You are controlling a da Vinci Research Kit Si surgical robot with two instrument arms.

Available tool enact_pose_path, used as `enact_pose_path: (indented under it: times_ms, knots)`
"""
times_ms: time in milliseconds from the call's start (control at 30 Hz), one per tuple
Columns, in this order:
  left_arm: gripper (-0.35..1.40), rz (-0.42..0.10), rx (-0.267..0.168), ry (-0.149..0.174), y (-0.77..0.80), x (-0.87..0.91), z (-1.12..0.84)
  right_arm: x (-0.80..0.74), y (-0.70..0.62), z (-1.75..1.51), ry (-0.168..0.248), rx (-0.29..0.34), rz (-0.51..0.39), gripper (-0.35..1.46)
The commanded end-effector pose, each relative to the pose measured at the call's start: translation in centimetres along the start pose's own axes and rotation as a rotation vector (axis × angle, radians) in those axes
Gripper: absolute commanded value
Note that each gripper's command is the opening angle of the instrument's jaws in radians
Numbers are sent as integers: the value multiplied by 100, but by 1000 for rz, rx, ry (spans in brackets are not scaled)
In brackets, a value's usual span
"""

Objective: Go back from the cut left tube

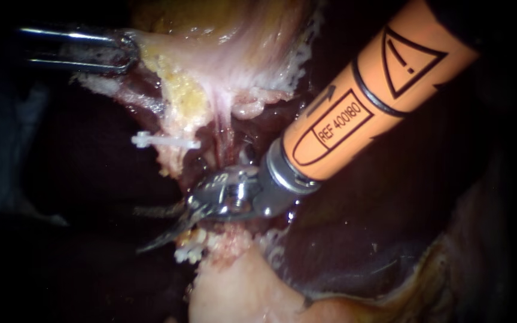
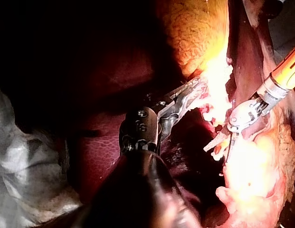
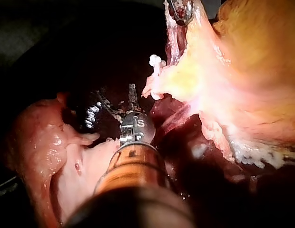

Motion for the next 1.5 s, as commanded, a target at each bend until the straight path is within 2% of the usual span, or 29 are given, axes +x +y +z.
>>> enact_pose_path:
  times_ms: [33,100,167,333,433,633,833,933,1133,1333,1500]
  knots:
    - [-35,0,0,0,-1,0,0,1,-4,-8,9,-38,-31,136]
    - [-35,0,0,0,-1,0,0,1,-15,-23,26,-126,-88,145]
    - [-35,0,0,0,-1,0,0,-1,-25,-42,20,-190,-130,145]
    - [-35,1,0,0,-1,-1,0,-13,-47,-97,-116,-308,-214,145]
    - [-35,1,0,0,-2,-1,0,-20,-49,-131,-155,-364,-234,145]
    - [-35,1,0,0,-2,-1,1,-30,-44,-197,-171,-389,-247,145]
    - [-35,2,0,0,-4,-2,1,-34,-40,-238,-178,-397,-237,145]
    - [-35,2,0,0,-4,-2,1,-36,-40,-244,-173,-360,-230,145]
    - [-35,3,2,1,-5,-3,4,-36,-41,-242,-172,-357,-231,145]
    - [-35,10,14,11,-13,-13,23,-36,-41,-242,-172,-357,-231,145]
    - [-35,18,12,1,-22,-24,43,-36,-41,-243,-172,-357,-231,145]
